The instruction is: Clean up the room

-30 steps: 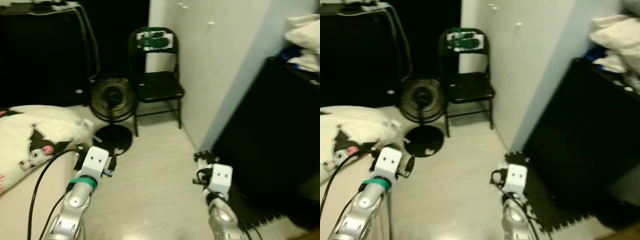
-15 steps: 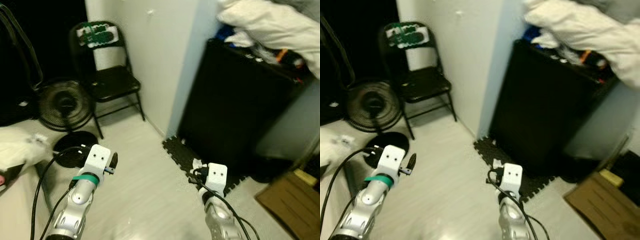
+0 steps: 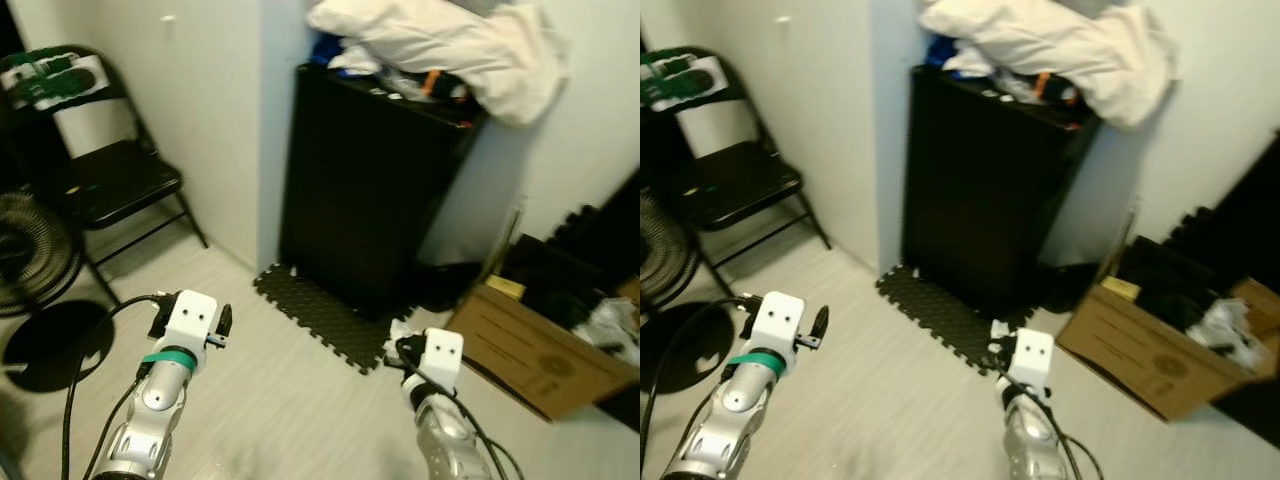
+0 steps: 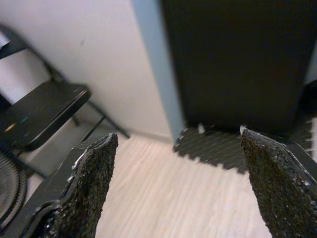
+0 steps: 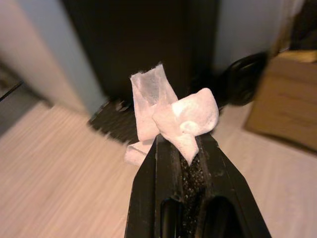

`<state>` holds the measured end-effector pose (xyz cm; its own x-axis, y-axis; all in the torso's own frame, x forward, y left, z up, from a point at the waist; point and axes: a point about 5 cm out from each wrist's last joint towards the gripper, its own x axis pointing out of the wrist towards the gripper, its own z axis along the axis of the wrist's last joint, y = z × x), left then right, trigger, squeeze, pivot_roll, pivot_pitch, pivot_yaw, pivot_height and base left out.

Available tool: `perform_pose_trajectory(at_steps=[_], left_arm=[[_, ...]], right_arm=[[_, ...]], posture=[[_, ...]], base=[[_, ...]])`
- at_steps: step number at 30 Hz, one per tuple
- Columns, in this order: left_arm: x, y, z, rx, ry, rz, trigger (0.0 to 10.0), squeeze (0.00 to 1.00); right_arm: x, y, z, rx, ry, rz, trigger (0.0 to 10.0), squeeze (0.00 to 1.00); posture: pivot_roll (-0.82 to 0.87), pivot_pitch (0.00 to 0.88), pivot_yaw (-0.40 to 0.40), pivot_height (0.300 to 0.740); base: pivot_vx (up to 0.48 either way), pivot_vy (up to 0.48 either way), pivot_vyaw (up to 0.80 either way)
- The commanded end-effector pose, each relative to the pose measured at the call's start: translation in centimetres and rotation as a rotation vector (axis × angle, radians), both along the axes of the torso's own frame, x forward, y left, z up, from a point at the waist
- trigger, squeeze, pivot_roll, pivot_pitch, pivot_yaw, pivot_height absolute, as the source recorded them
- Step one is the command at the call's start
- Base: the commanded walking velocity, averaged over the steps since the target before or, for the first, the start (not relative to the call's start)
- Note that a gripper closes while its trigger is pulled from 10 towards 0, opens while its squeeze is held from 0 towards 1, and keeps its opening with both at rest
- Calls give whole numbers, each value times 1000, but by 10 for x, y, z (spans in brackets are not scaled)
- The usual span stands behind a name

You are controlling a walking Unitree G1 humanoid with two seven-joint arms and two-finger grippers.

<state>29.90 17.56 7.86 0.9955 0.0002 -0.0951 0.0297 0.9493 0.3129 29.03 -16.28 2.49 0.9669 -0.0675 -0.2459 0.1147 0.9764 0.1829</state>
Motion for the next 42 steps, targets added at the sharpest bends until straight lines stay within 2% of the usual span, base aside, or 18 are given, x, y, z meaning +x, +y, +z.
perform_pose_trajectory(at_steps=[1, 9, 18, 24, 42], left_arm=[[-6, 2, -9, 1, 33, 14, 10000, 0], [-8, 2, -8, 5, 32, 11, 10000, 0], [-17, 13, -11, 27, 31, 53, 10000, 0], [-22, 21, -15, -4, 42, 102, 10000, 0], [-21, 9, -14, -14, 52, 68, 10000, 0]], right_arm=[[-6, 3, -6, 18, 25, 6, 10000, 0], [-8, 4, -7, 48, 21, 9, 10000, 0], [-10, 1, -13, -46, 64, 5, 10000, 0], [-8, 0, -10, -73, 68, 4, 10000, 0], [-15, -7, -16, -113, 98, -24, 10000, 0]], posture=[[36, 0, -4, 740], [44, 0, -7, 740], [51, 0, -10, 740], [45, 0, -15, 740], [50, 0, -12, 740]], base=[[0, 0, -800], [0, 0, -800], [0, 0, -800], [0, 0, -800], [0, 0, -800]])
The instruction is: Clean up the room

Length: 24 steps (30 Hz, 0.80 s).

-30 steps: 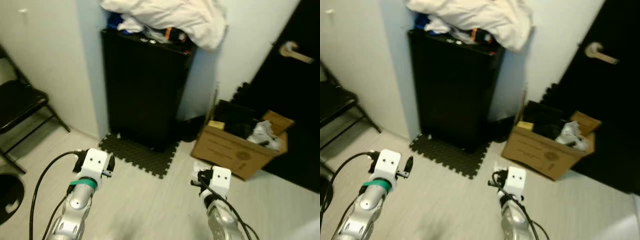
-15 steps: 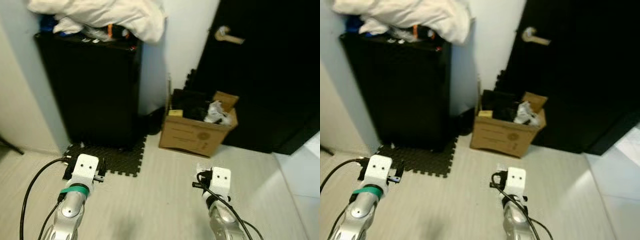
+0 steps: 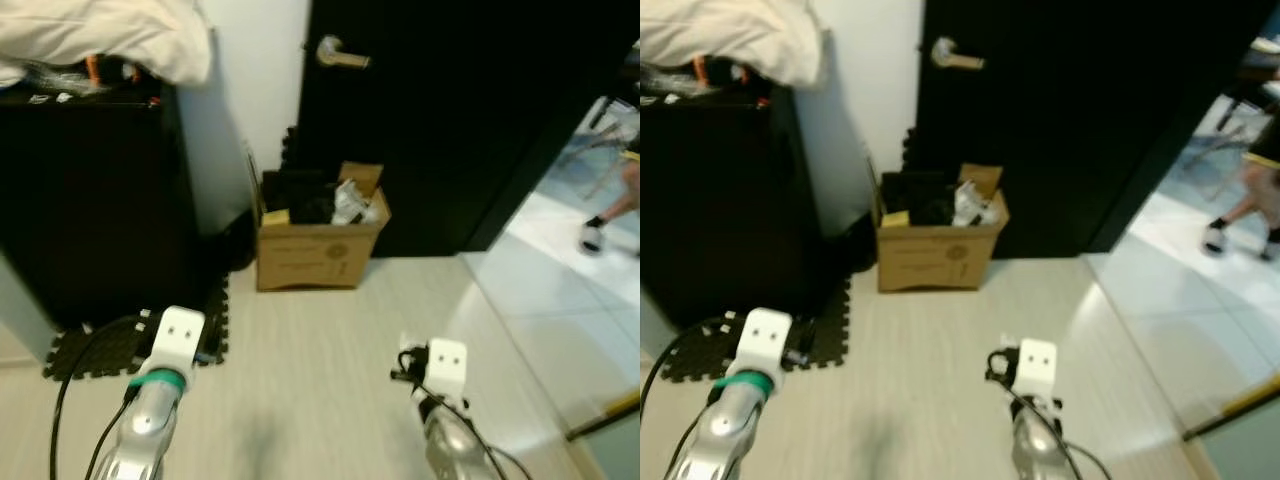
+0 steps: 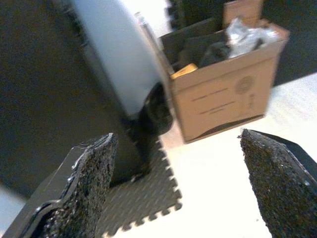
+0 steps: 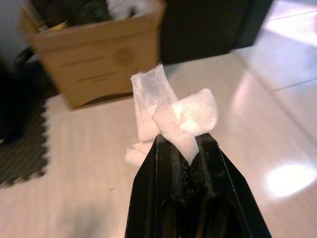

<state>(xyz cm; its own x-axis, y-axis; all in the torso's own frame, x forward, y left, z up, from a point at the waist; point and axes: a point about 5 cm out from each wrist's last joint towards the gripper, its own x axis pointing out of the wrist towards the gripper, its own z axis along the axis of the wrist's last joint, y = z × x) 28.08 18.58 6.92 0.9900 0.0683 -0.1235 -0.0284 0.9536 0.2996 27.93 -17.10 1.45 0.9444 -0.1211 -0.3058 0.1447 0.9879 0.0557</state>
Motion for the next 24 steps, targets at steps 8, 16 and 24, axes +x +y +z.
perform_pose_trajectory(at_steps=[8, 16, 24], left_arm=[[-4, 0, -3, -2, 18, 5, 10000, 0], [-6, 2, -3, -21, 10, 13, 10000, 0], [-3, 3, -1, -22, 1, 16, 10000, 0]], right_arm=[[-2, 4, -5, 6, 24, 4, 10000, 0], [2, 11, -3, 8, 16, 27, 10000, 0], [4, 8, -1, 3, 14, 23, 10000, 0]], posture=[[57, 0, -12, 740], [60, 0, -15, 740], [58, 0, -18, 740]], base=[[0, 0, -800], [0, 0, -800], [0, 0, -800]])
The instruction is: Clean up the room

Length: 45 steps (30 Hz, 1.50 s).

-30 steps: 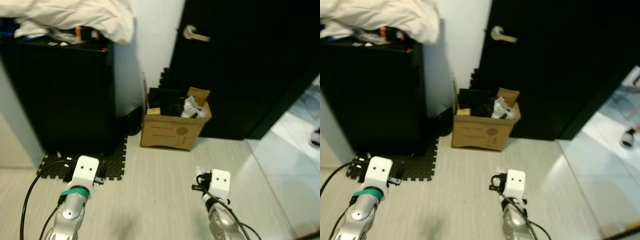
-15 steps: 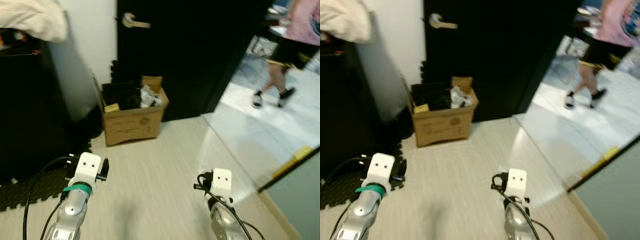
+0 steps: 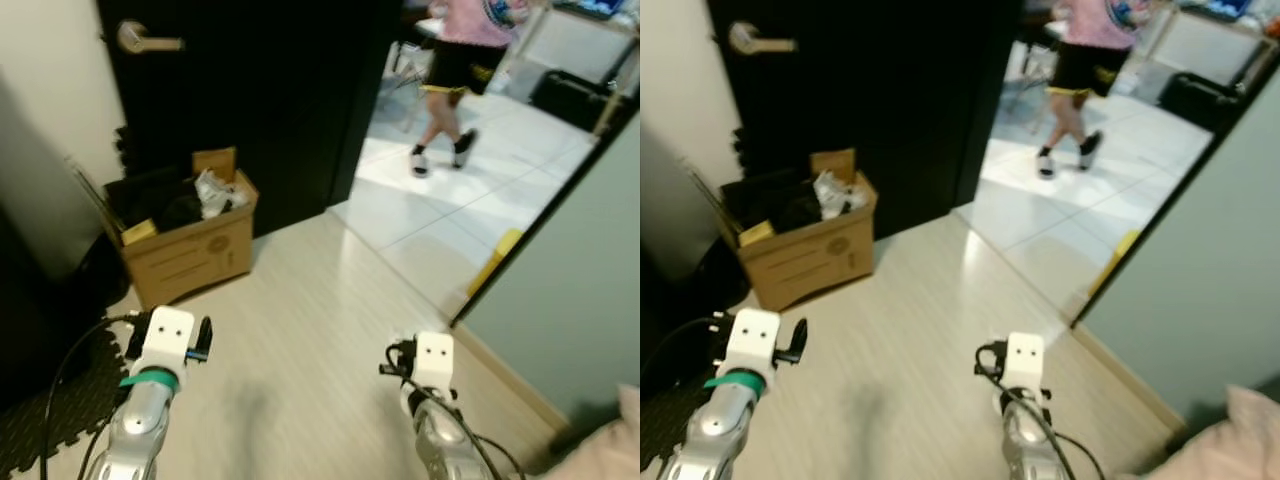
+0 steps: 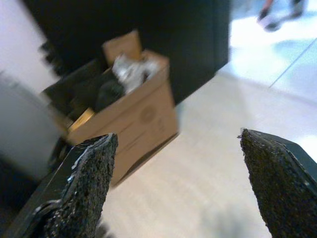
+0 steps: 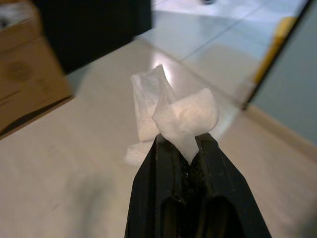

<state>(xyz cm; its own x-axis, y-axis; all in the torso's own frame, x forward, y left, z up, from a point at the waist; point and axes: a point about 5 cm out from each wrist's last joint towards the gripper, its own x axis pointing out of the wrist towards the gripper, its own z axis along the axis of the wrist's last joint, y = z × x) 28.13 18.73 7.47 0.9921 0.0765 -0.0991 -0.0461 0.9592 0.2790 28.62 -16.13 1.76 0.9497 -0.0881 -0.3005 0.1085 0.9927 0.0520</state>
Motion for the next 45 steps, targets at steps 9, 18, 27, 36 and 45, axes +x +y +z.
perform_pose_trajectory(at_steps=[9, 18, 27, 36, 45], left_arm=[[-2, -1, -6, 0, 28, 10, 10000, 0], [-3, -3, -5, -16, 8, -7, 10000, 0], [-6, 0, -3, -26, -2, -1, 10000, 0], [-7, 3, -3, -28, -2, 8, 10000, 0], [-7, 7, -2, -23, -1, 13, 10000, 0]], right_arm=[[-2, 1, -5, 4, 18, 9, 10000, 0], [1, 4, -3, 4, 11, 49, 10000, 0], [3, 6, -3, 5, 15, 56, 10000, 0], [1, 7, -4, 6, 18, 57, 10000, 0], [1, 6, -5, -3, 22, 59, 10000, 0]], posture=[[56, 0, -23, 740], [61, 0, -42, 740], [72, 0, -49, 740], [74, 0, -45, 740], [78, 0, -53, 740]], base=[[0, 0, -800], [0, 0, -63], [334, 0, 0], [385, 0, 0], [394, 0, 0]])
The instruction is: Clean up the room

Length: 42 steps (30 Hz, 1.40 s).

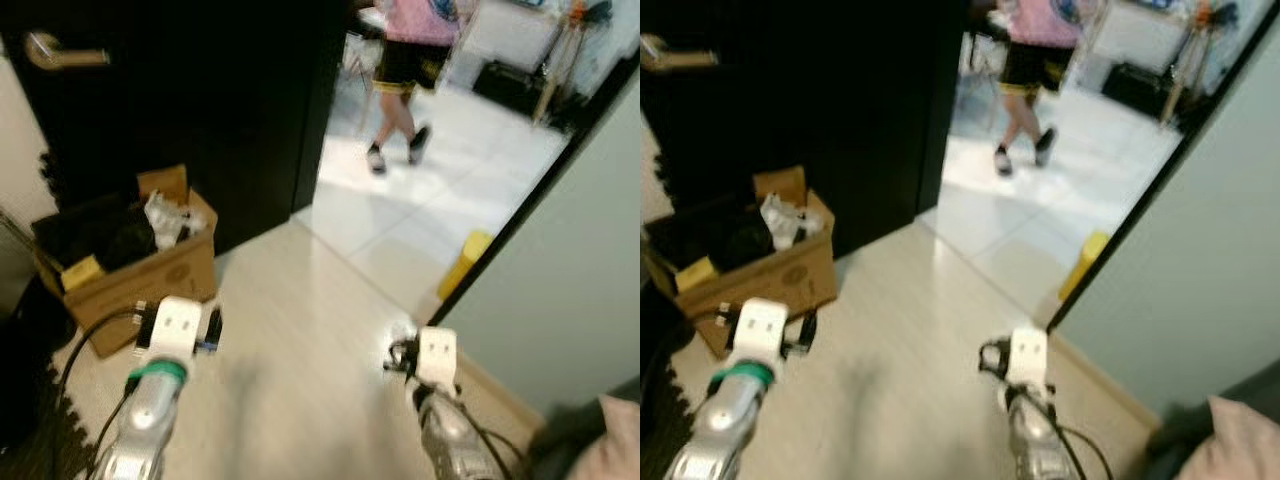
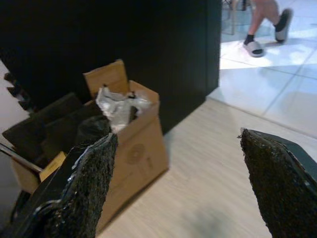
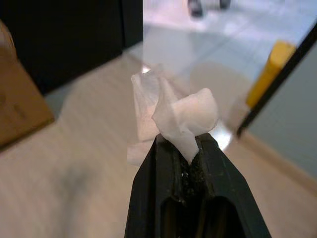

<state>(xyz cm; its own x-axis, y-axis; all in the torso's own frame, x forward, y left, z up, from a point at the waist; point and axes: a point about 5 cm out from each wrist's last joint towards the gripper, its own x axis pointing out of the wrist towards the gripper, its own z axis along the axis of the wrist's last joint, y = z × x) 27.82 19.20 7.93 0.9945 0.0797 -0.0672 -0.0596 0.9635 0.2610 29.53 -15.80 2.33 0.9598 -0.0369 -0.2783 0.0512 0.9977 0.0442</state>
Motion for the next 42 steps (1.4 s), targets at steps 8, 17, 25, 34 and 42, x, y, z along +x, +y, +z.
perform_pose_trajectory(at_steps=[8, 17, 25, 34, 42], left_arm=[[-6, 14, -1, 51, 47, -28, 10000, 0], [-2, 37, 9, 73, 65, -36, 10000, 0], [6, 26, 9, 41, 60, -54, 10000, 0], [3, 15, 5, 33, 63, -77, 10000, 0], [-1, 15, 2, 22, 61, -57, 10000, 0]], right_arm=[[-8, 10, -14, 50, 56, -48, 10000, 0], [-17, 22, -22, 95, 66, -96, 10000, 0], [-24, 9, -26, 35, 75, -83, 10000, 0], [-23, 0, -25, 16, 73, -83, 10000, 0], [-18, 2, -21, -2, 70, -40, 10000, 0]], posture=[[152, 0, 34, 740], [161, 0, 120, 740], [110, 0, 101, 740], [93, 0, 72, 740], [81, 1, 38, 740]], base=[[389, 0, 0], [381, 0, 0], [372, 0, 200], [363, 0, 800], [356, 0, 800]])
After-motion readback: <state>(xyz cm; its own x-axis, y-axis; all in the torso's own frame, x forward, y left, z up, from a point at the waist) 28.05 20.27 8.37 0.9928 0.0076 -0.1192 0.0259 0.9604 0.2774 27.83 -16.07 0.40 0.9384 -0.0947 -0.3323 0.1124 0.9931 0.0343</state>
